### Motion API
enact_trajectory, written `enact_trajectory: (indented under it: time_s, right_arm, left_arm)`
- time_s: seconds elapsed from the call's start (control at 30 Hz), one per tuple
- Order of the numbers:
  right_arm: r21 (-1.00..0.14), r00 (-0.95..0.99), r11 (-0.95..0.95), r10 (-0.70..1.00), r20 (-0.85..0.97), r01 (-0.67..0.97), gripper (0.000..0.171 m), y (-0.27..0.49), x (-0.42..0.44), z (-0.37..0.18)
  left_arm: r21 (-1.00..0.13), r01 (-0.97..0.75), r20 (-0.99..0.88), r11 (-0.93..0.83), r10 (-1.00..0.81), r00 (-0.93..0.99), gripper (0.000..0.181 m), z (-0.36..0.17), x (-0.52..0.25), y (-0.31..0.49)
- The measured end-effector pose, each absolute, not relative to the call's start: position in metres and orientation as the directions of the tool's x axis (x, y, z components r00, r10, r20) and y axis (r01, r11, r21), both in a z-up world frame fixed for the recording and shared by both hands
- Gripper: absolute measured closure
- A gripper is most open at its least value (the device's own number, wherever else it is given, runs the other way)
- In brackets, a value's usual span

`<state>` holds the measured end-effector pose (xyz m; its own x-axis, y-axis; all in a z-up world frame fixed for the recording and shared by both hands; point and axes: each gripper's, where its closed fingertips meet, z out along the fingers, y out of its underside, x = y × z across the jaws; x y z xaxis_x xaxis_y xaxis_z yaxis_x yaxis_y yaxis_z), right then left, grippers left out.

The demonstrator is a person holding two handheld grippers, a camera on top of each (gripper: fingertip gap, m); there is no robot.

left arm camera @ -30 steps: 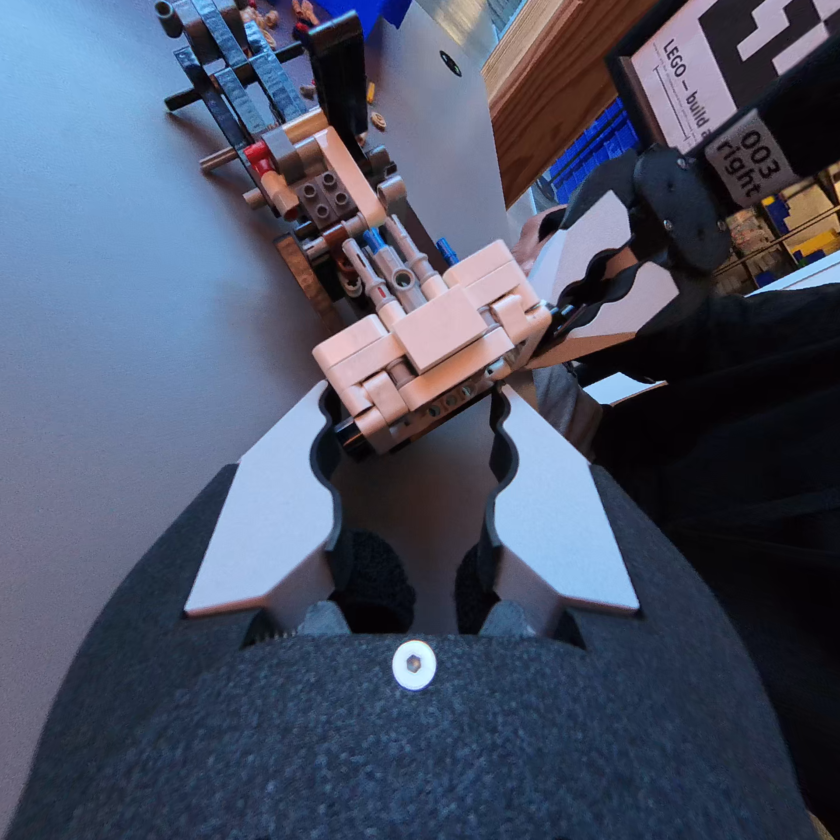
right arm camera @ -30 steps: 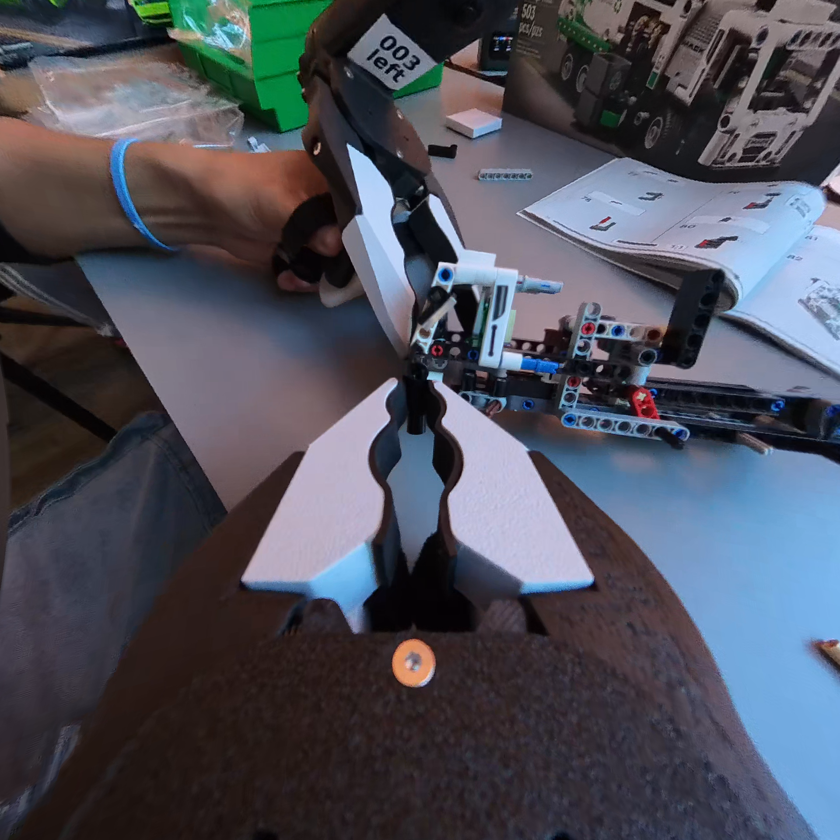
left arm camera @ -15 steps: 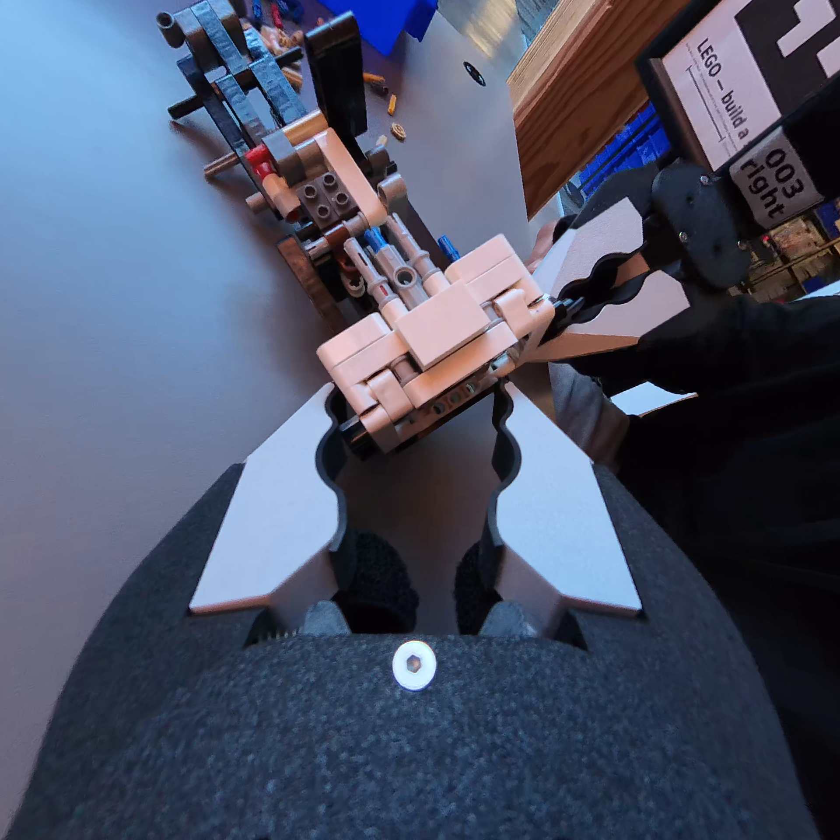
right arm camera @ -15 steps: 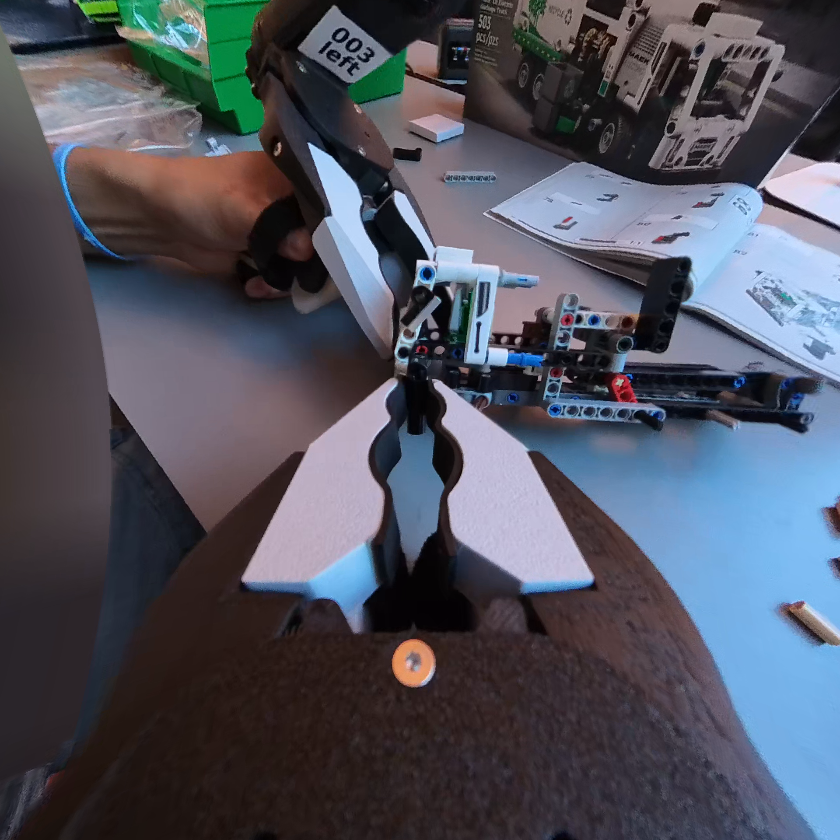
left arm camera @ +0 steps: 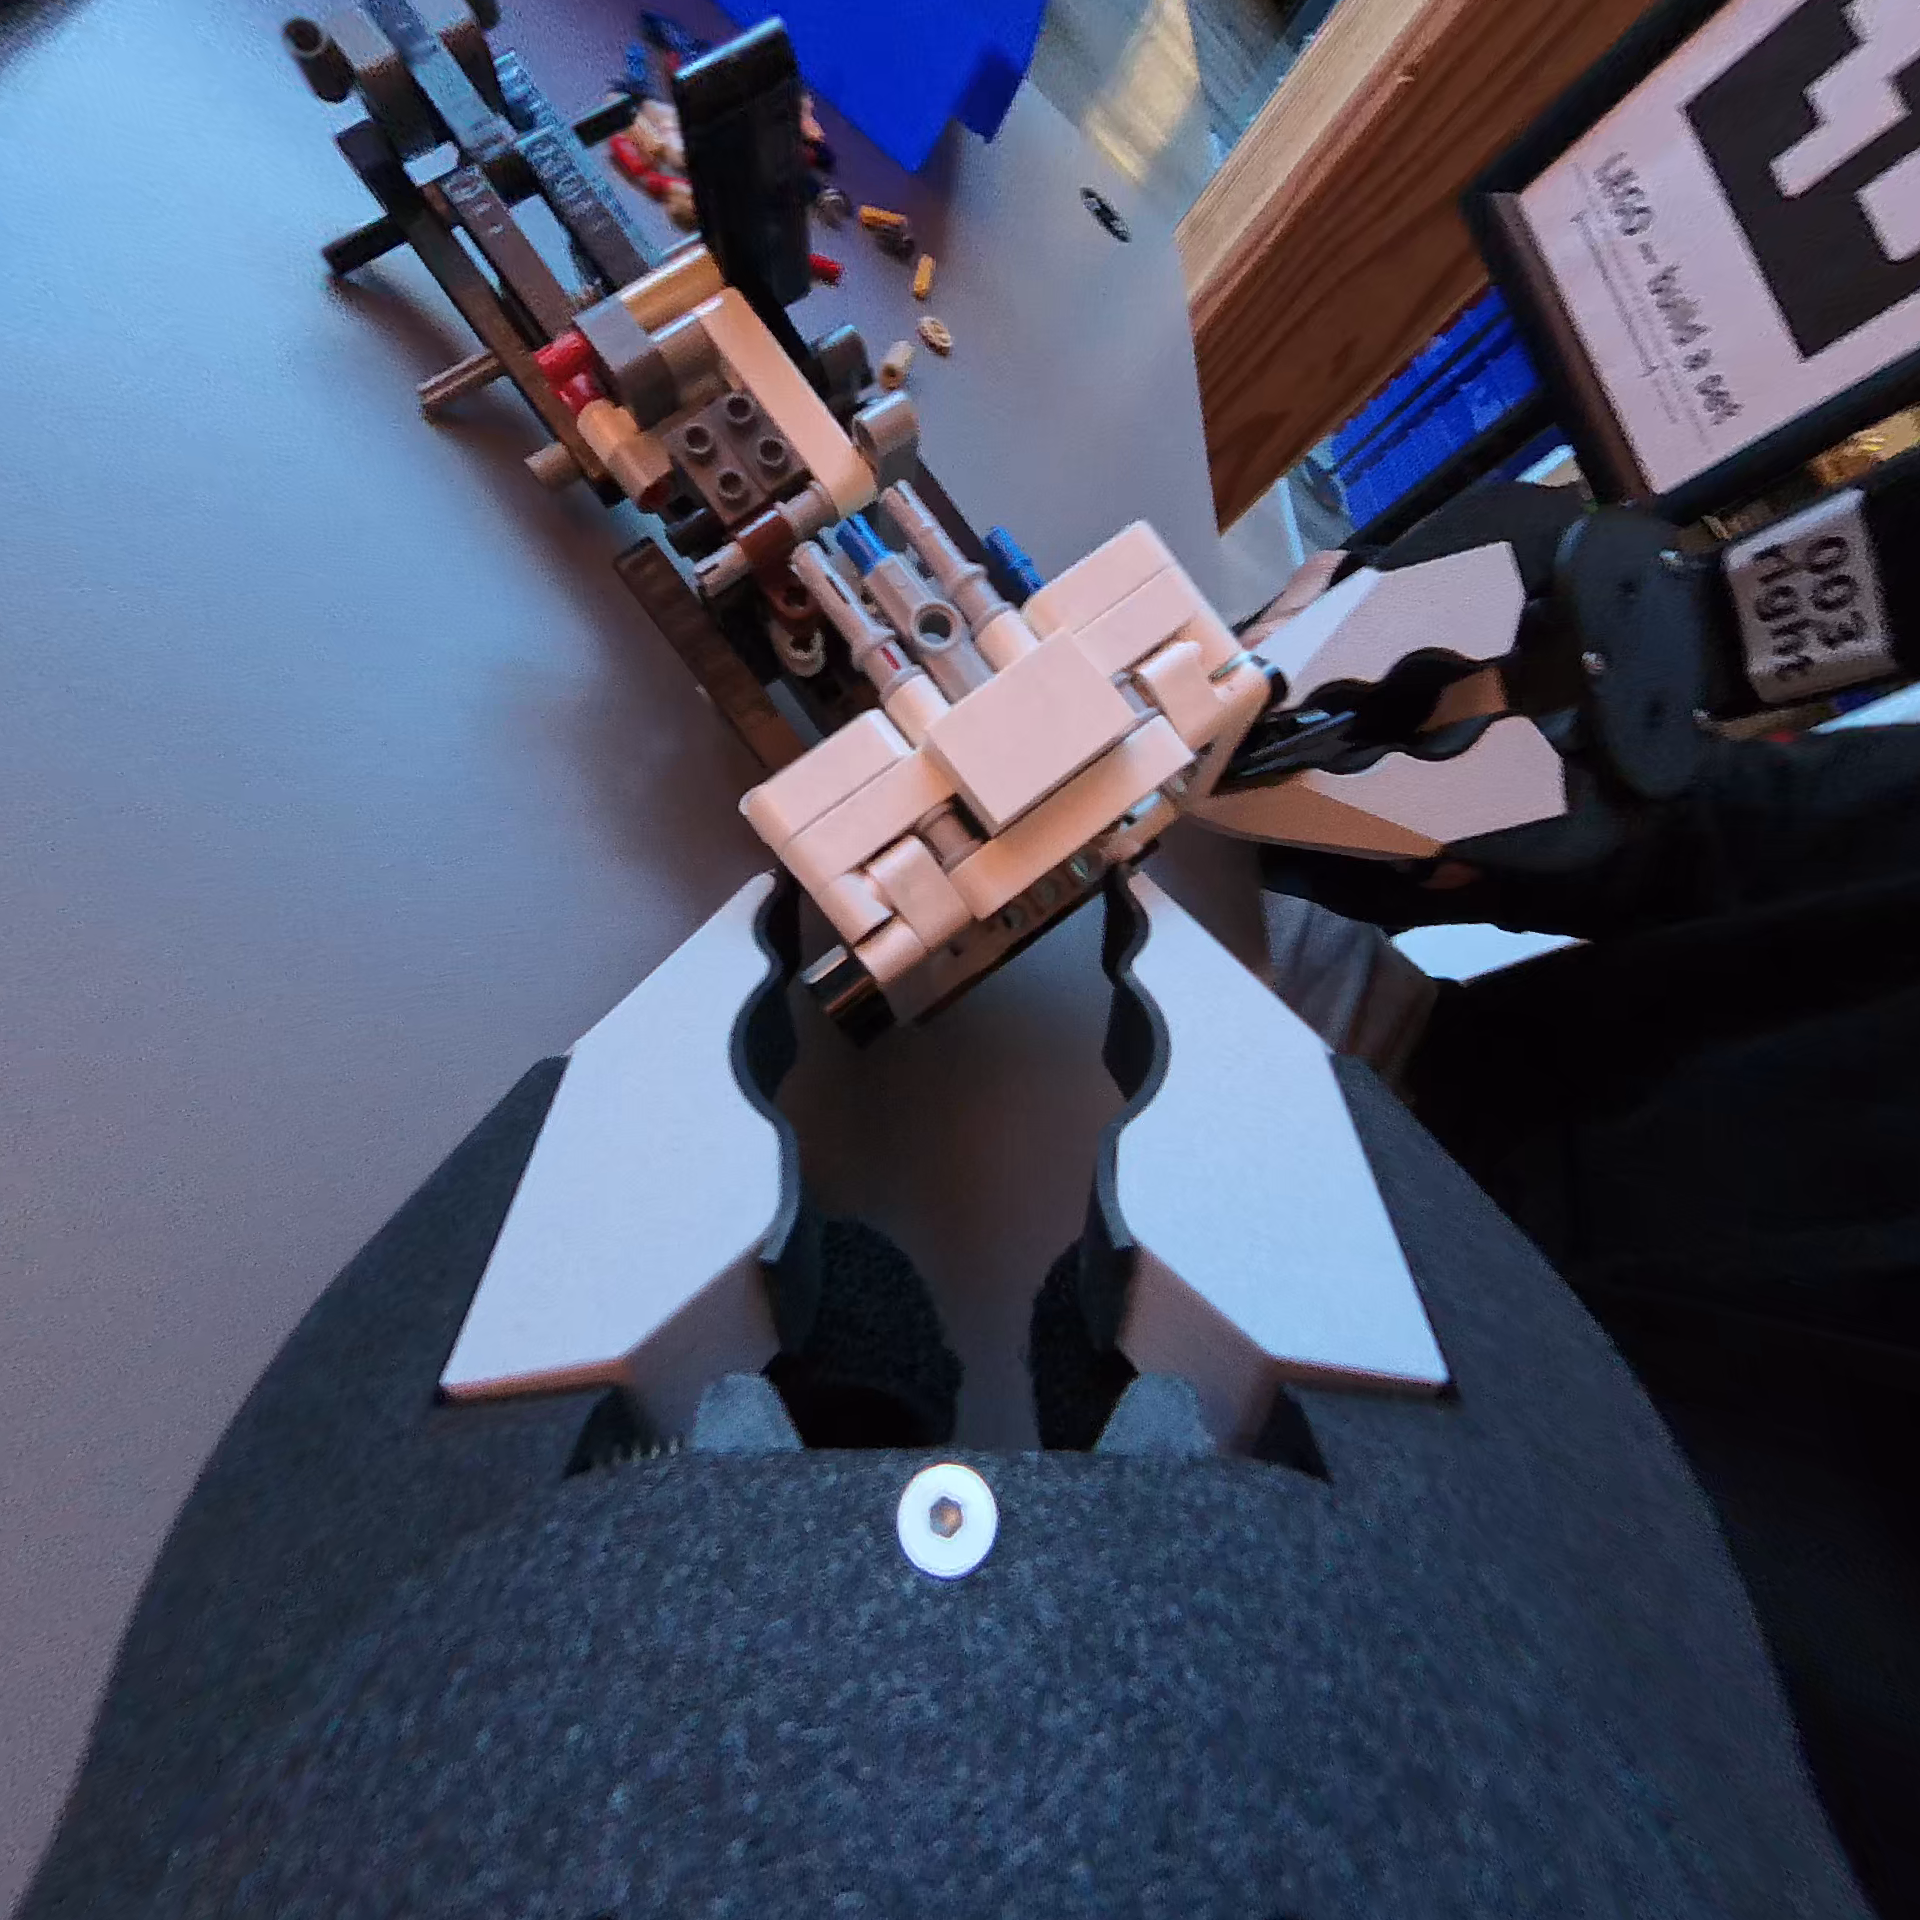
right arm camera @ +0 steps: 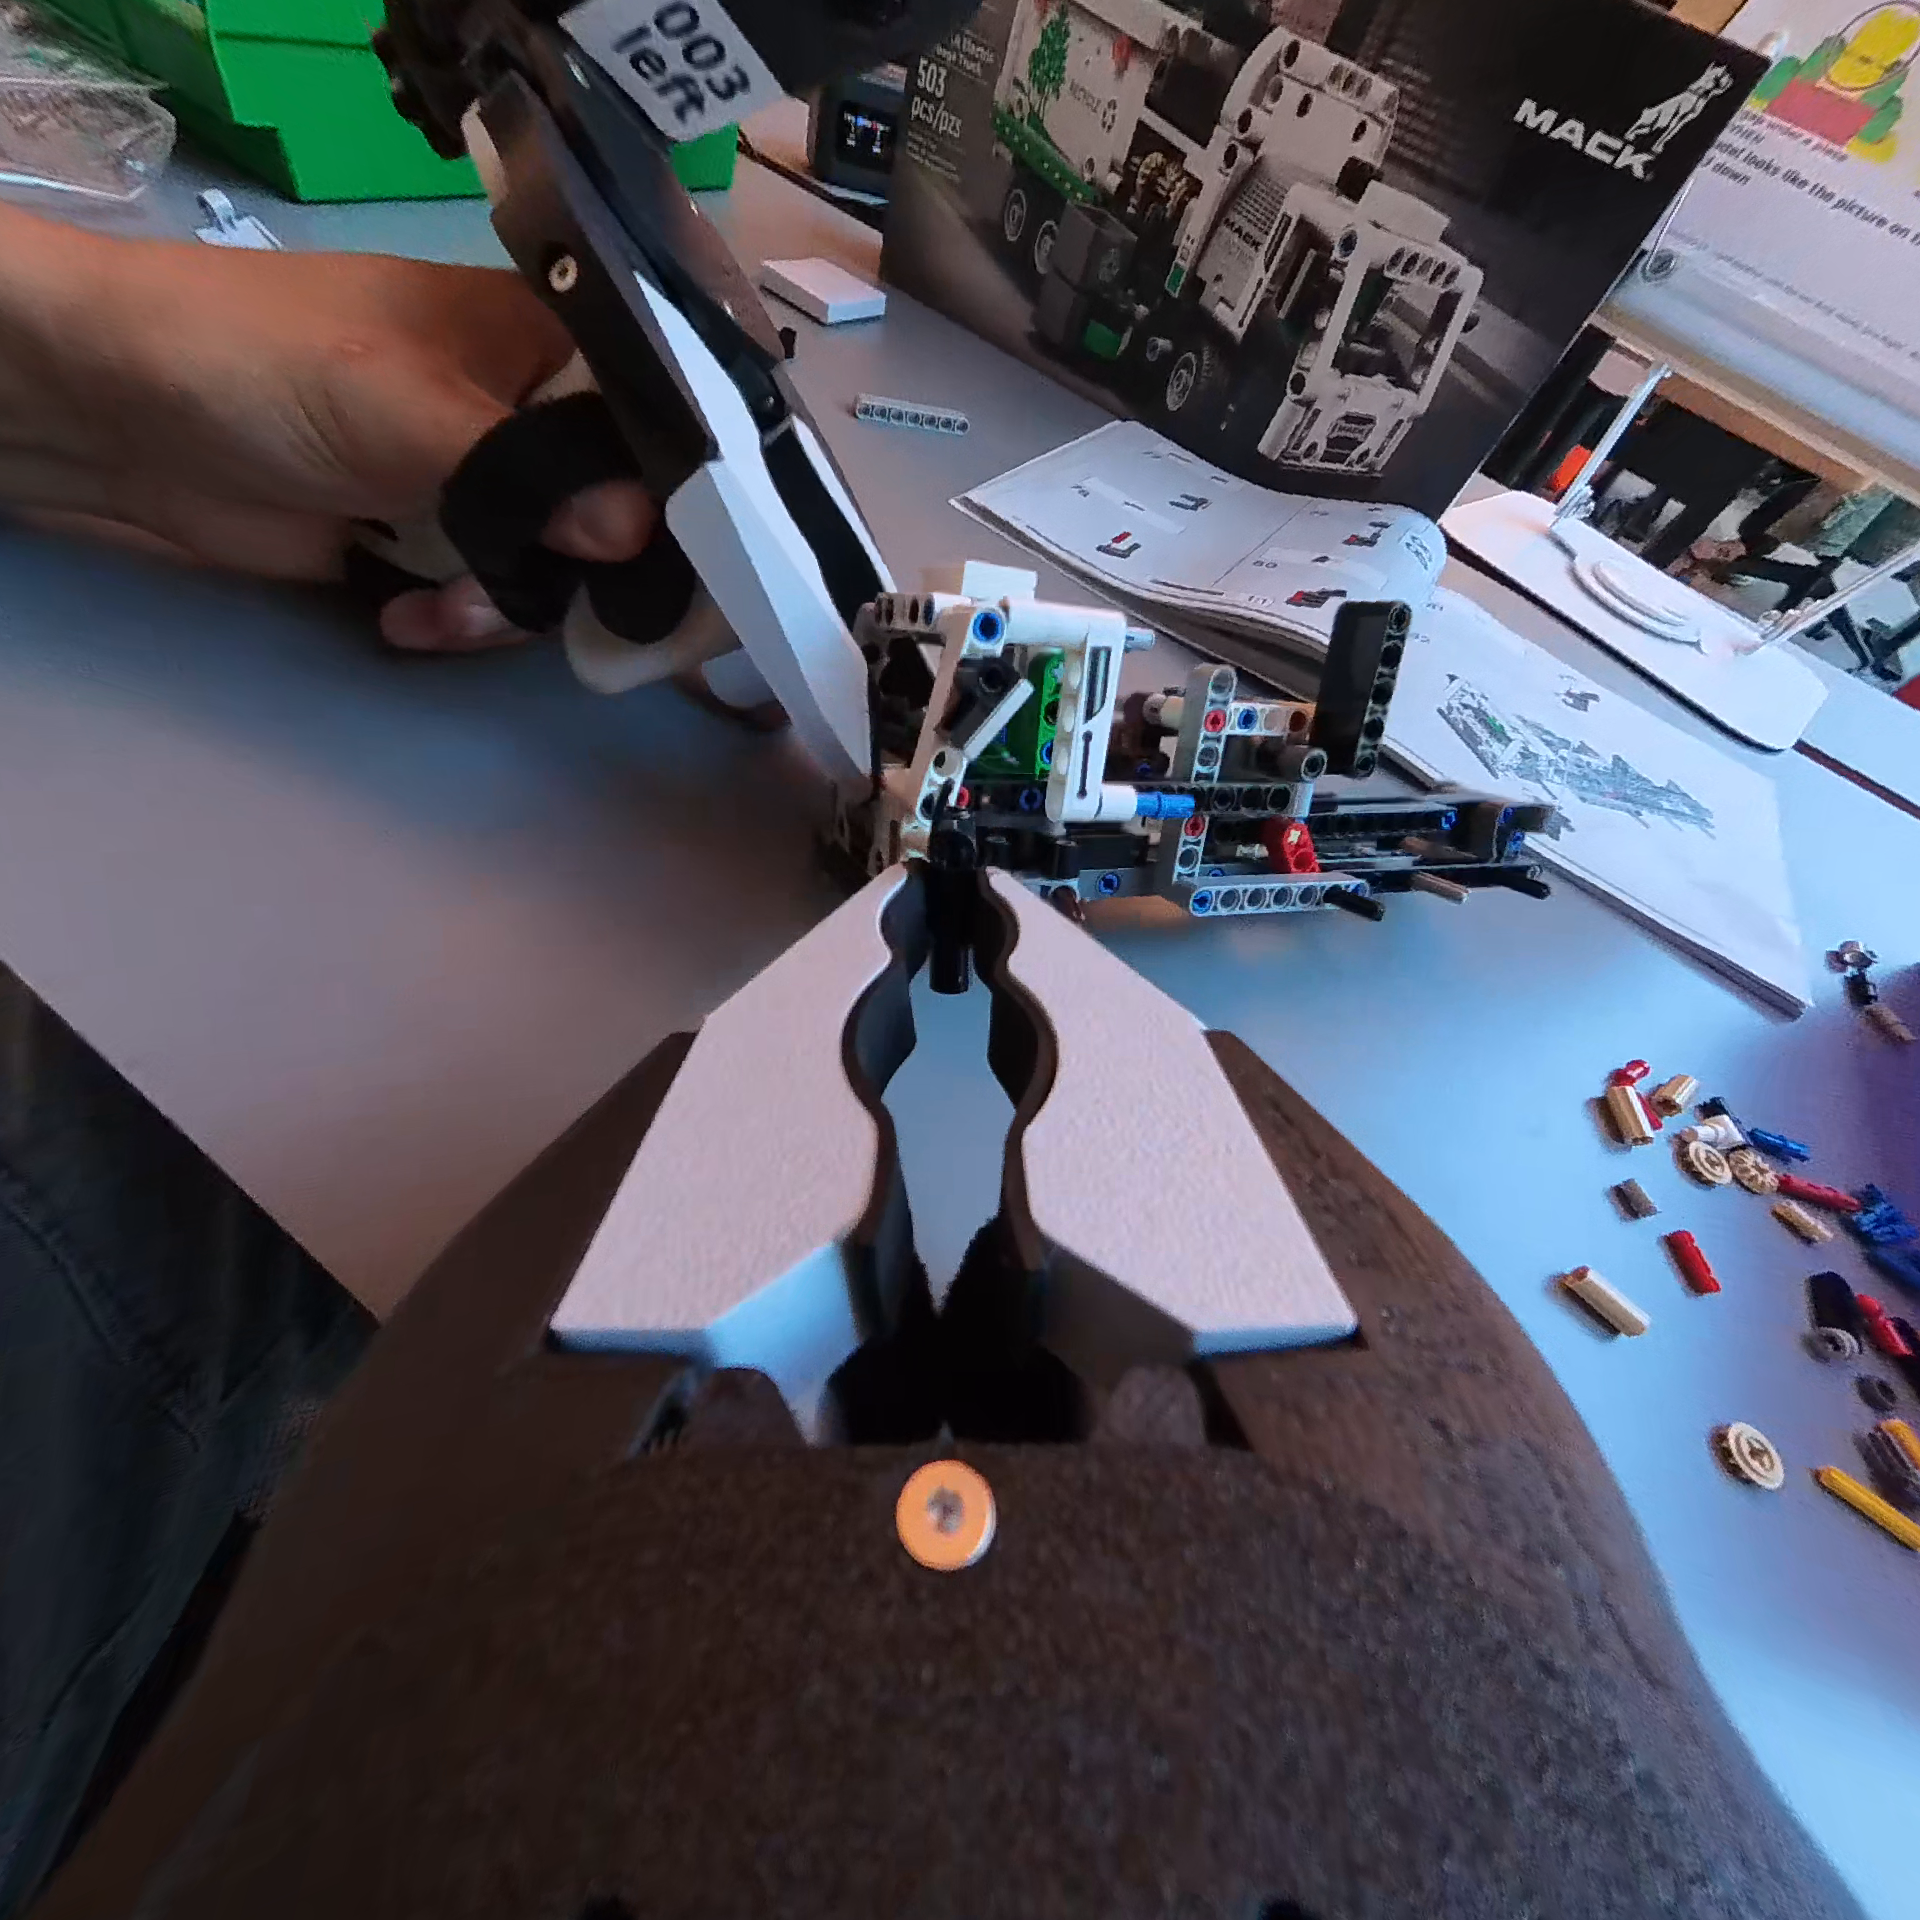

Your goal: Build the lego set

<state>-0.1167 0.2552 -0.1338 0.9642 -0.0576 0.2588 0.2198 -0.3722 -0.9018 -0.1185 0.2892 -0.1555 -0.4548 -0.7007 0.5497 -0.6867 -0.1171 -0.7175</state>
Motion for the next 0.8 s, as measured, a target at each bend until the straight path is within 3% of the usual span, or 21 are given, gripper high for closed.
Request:
enact_trajectory:
  time_s: [0.2, 0.37, 0.6, 0.8]
  right_arm:
    - [-0.905, 0.943, -0.331, -0.102, 0.316, 0.267, 0.165, 0.251, -0.116, -0.113]
    - [-0.922, 0.954, -0.316, -0.125, 0.274, 0.223, 0.165, 0.249, -0.114, -0.108]
    - [-0.942, 0.944, -0.318, -0.263, 0.200, 0.111, 0.165, 0.241, -0.099, -0.111]
    - [-0.952, 0.938, -0.298, -0.302, 0.167, 0.074, 0.165, 0.238, -0.094, -0.118]
  left_arm:
    - [-0.780, -0.607, 0.537, -0.153, -0.661, -0.524, 0.137, -0.136, -0.123, 0.289]
    - [-0.822, -0.552, 0.482, -0.143, -0.691, -0.539, 0.122, -0.130, -0.120, 0.281]
    - [-0.814, -0.532, 0.493, -0.235, -0.763, -0.417, 0.146, -0.131, -0.105, 0.276]
    - [-0.819, -0.519, 0.485, -0.246, -0.779, -0.397, 0.147, -0.130, -0.102, 0.274]
